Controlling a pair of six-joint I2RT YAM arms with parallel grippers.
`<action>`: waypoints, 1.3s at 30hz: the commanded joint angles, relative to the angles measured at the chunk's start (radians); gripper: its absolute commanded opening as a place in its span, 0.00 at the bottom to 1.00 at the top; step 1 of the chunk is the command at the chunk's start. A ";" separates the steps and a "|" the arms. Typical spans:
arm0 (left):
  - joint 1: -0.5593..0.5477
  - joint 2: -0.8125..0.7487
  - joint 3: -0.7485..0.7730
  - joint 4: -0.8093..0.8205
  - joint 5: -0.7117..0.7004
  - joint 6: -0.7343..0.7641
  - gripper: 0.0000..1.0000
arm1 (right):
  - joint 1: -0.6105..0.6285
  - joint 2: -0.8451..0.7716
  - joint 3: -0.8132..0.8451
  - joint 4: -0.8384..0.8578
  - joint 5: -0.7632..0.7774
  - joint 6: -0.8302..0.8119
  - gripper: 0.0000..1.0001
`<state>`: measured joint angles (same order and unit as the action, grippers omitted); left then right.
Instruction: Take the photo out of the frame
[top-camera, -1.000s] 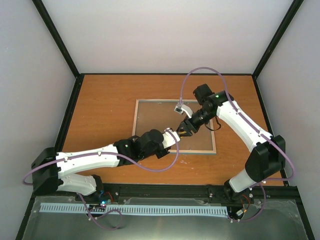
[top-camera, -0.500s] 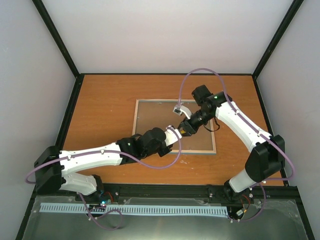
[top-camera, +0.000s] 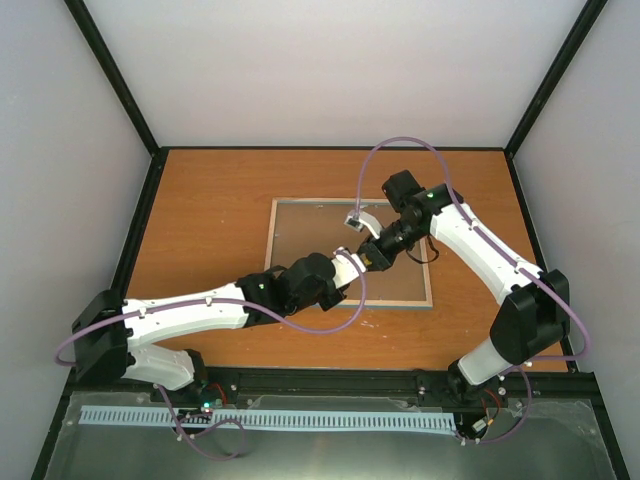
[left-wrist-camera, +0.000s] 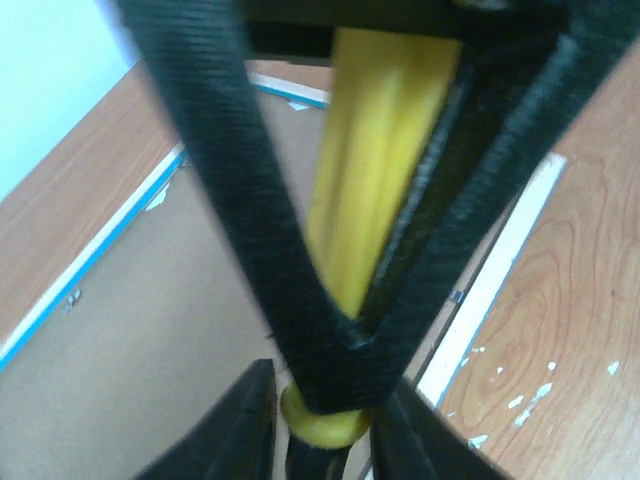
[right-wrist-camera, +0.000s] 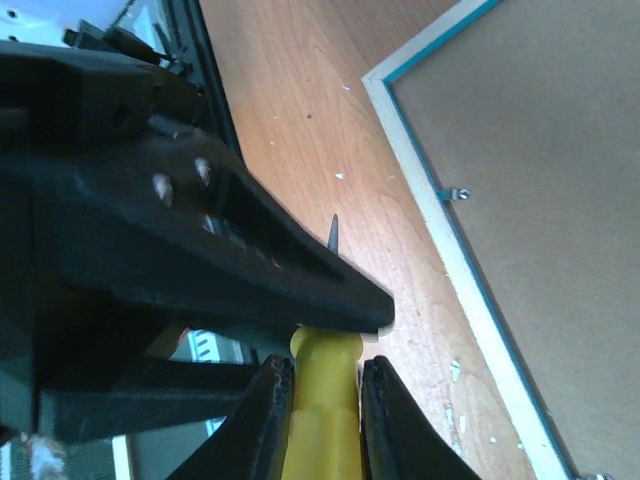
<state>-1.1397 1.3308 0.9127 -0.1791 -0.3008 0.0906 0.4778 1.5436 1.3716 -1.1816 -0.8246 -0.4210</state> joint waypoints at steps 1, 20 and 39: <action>0.021 -0.018 0.046 0.009 -0.085 -0.102 0.43 | -0.004 -0.011 0.007 0.010 0.021 0.009 0.03; 0.815 0.084 -0.151 0.001 0.443 -0.645 0.65 | -0.067 -0.070 -0.096 0.162 0.229 -0.019 0.03; 0.773 0.367 -0.149 0.129 0.510 -0.558 0.33 | -0.048 0.385 0.774 -0.314 0.520 -0.228 0.03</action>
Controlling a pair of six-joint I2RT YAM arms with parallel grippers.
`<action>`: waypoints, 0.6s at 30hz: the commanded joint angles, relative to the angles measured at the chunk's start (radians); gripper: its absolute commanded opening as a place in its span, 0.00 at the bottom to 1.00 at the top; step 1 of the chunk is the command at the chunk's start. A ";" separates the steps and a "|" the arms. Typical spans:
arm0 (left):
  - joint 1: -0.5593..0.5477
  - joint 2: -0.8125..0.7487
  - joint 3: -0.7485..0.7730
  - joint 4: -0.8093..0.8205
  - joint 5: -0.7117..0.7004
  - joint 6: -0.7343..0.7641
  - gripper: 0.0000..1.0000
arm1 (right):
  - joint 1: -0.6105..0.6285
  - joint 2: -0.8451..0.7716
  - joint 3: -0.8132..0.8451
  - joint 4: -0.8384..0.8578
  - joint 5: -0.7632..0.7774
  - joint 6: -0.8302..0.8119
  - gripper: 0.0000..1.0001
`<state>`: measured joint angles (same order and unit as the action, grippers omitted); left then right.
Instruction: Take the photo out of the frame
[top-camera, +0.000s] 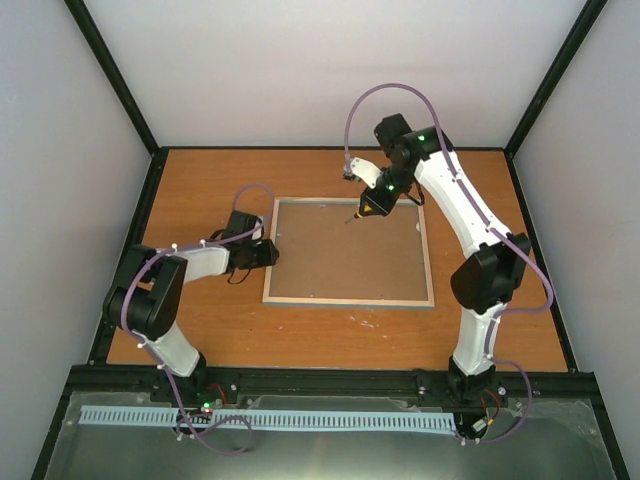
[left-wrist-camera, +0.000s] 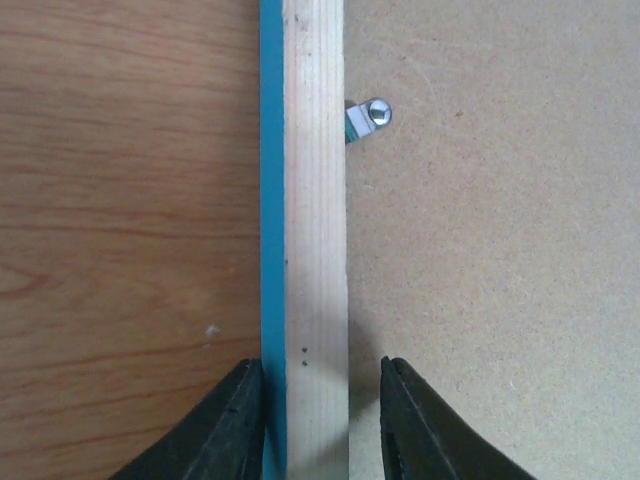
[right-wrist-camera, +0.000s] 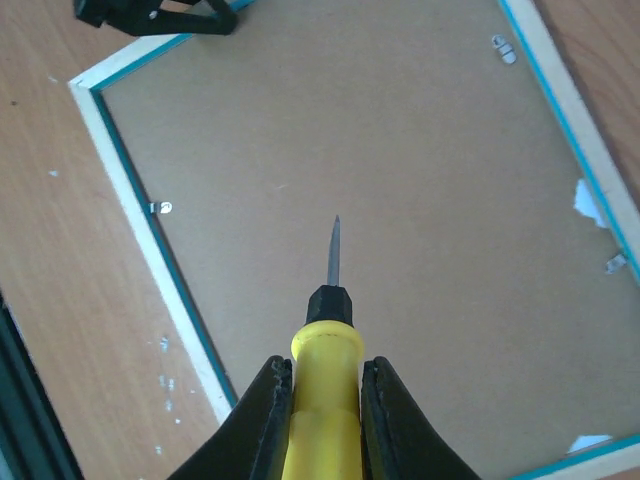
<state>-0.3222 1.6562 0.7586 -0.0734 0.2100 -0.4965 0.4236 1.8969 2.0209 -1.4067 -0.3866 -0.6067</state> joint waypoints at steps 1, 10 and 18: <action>-0.059 0.047 0.000 0.031 -0.006 0.029 0.30 | 0.005 0.046 0.146 -0.090 0.056 -0.031 0.03; -0.122 -0.053 -0.076 0.062 -0.065 -0.047 0.08 | -0.019 -0.164 -0.337 0.399 -0.191 0.171 0.03; -0.124 -0.172 -0.155 0.046 -0.072 -0.095 0.05 | 0.059 -0.099 -0.430 0.503 -0.242 0.239 0.03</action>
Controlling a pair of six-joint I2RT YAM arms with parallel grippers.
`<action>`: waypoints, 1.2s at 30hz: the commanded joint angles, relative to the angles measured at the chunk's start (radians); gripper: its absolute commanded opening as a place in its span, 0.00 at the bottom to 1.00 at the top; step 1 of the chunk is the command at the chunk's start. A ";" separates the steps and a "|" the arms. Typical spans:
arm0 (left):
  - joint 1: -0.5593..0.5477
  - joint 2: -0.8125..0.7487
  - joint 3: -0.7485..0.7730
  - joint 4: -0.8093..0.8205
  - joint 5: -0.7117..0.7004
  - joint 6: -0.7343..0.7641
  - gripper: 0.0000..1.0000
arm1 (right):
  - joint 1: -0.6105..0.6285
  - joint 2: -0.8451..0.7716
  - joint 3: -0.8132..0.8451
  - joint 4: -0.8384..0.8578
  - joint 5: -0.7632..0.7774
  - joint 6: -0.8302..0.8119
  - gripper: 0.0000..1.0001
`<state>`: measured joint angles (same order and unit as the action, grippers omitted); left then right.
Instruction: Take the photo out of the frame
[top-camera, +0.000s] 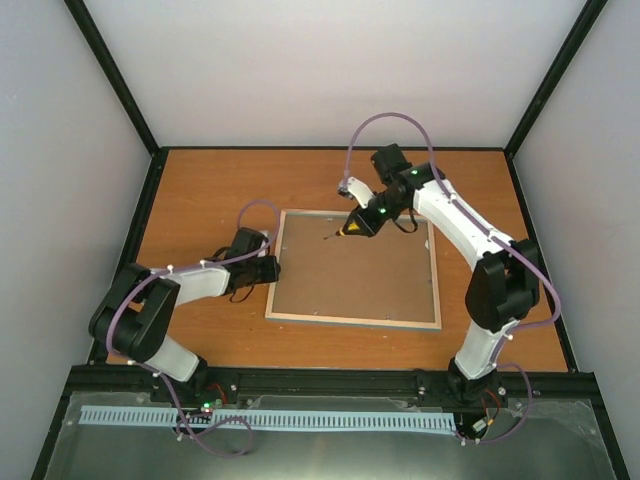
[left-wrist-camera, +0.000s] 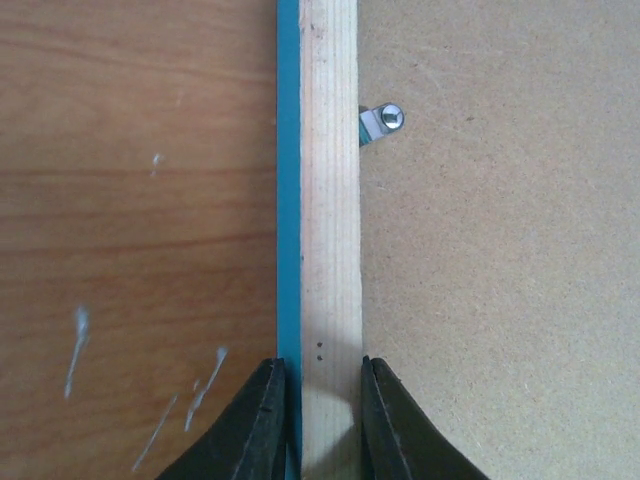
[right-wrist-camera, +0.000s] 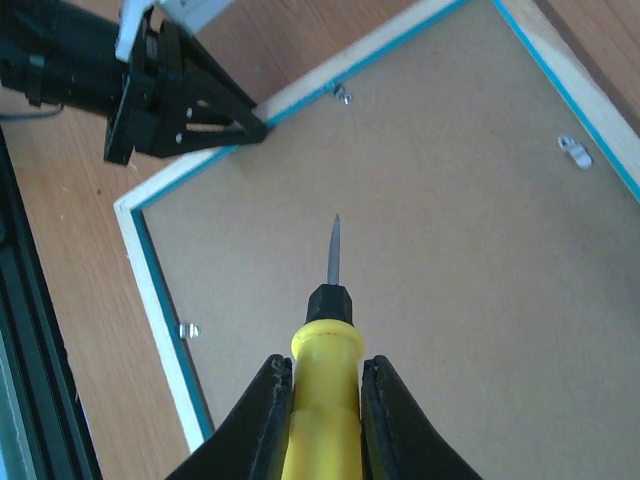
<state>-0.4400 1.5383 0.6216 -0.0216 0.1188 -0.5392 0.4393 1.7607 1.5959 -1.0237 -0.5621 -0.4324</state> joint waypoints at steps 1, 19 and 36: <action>-0.006 -0.057 -0.024 -0.003 0.024 -0.057 0.05 | 0.061 0.052 -0.001 0.126 -0.071 0.071 0.03; -0.006 -0.083 -0.066 0.042 0.044 -0.088 0.04 | 0.226 0.295 0.148 0.200 0.027 0.130 0.03; -0.006 -0.092 -0.080 0.070 0.067 -0.099 0.01 | 0.230 0.422 0.233 0.190 0.014 0.167 0.03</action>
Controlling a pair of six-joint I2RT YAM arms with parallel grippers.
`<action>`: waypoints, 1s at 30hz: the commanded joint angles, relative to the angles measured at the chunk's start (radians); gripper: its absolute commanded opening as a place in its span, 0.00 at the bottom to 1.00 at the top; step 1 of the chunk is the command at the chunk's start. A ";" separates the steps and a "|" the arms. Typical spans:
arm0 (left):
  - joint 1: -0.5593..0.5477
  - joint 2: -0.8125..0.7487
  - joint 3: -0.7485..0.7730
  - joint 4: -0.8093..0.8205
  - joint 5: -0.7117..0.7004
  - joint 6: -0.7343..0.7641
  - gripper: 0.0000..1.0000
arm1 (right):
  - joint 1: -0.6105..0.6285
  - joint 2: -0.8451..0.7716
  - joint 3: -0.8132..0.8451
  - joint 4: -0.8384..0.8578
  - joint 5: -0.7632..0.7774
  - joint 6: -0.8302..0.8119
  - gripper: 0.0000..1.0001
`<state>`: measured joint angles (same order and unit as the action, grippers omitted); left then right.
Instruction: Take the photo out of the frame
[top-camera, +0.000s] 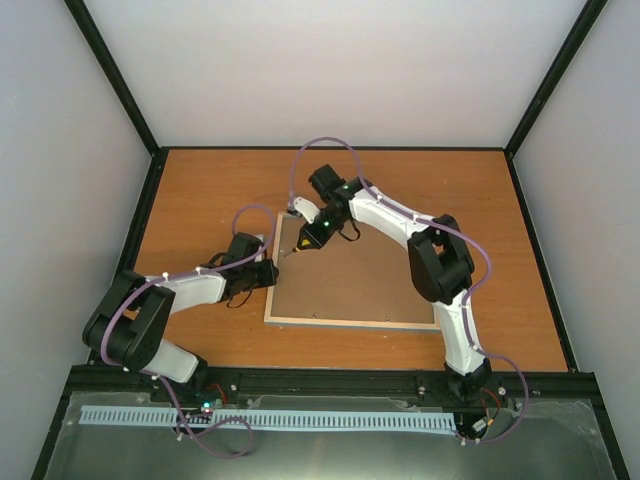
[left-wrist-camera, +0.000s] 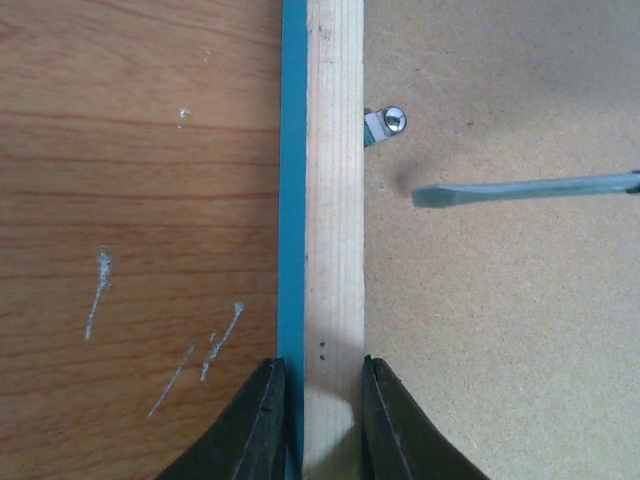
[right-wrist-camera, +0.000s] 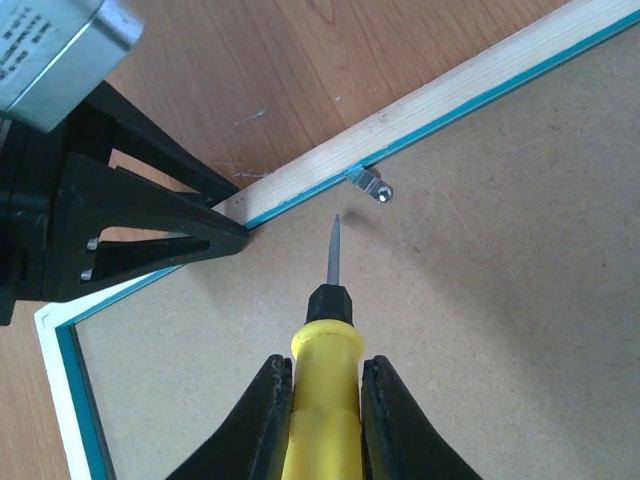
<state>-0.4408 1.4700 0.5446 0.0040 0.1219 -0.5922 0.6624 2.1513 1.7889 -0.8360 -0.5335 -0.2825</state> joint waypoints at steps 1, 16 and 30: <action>-0.004 -0.025 -0.004 0.045 0.064 -0.047 0.01 | 0.007 0.037 0.044 0.002 -0.017 0.018 0.03; -0.006 -0.029 -0.005 0.044 0.064 -0.037 0.01 | 0.009 0.100 0.107 -0.005 0.043 0.063 0.03; -0.005 -0.012 -0.002 0.051 0.063 -0.036 0.01 | 0.007 0.053 0.085 -0.012 0.328 0.152 0.03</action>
<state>-0.4408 1.4651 0.5362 0.0132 0.1234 -0.5934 0.6697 2.2238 1.8790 -0.8310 -0.4805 -0.1997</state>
